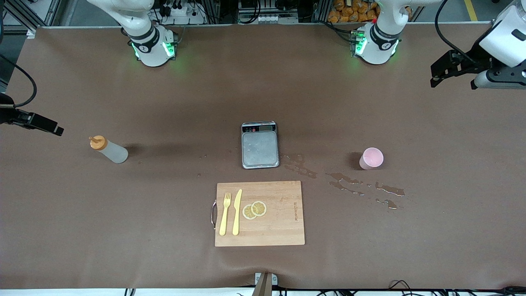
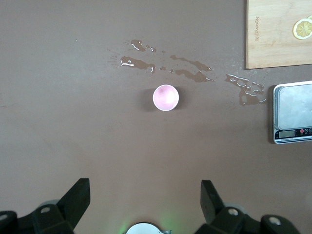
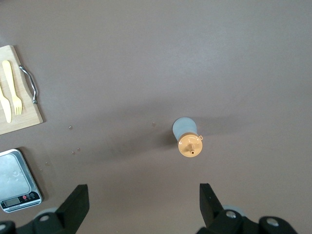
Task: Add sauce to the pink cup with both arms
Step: 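Reach the left gripper toward the pink cup while the right gripper reaches the bottle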
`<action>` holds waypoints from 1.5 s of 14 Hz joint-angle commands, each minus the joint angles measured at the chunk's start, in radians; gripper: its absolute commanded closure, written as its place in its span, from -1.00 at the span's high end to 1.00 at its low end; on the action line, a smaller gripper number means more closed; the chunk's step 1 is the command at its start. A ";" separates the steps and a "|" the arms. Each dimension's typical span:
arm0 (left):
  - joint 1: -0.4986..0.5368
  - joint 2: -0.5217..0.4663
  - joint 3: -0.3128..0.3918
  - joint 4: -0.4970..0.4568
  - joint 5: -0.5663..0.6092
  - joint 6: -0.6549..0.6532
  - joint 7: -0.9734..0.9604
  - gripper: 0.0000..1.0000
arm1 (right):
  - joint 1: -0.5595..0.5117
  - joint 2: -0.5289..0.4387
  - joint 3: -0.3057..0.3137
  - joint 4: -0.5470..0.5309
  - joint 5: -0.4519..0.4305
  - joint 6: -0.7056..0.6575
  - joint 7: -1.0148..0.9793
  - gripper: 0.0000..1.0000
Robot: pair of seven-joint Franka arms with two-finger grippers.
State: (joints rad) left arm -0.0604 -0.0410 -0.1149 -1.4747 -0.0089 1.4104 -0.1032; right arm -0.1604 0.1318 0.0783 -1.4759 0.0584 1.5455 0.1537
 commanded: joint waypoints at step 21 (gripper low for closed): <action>0.065 0.125 0.006 -0.442 -0.052 0.485 0.033 1.00 | -0.281 0.326 0.006 0.023 0.119 -0.163 0.245 1.00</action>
State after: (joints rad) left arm 0.0033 0.0973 -0.1039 -1.8345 -0.0418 1.8144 -0.0947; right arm -0.4102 0.3949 0.0673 -1.4789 0.1375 1.3985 0.3522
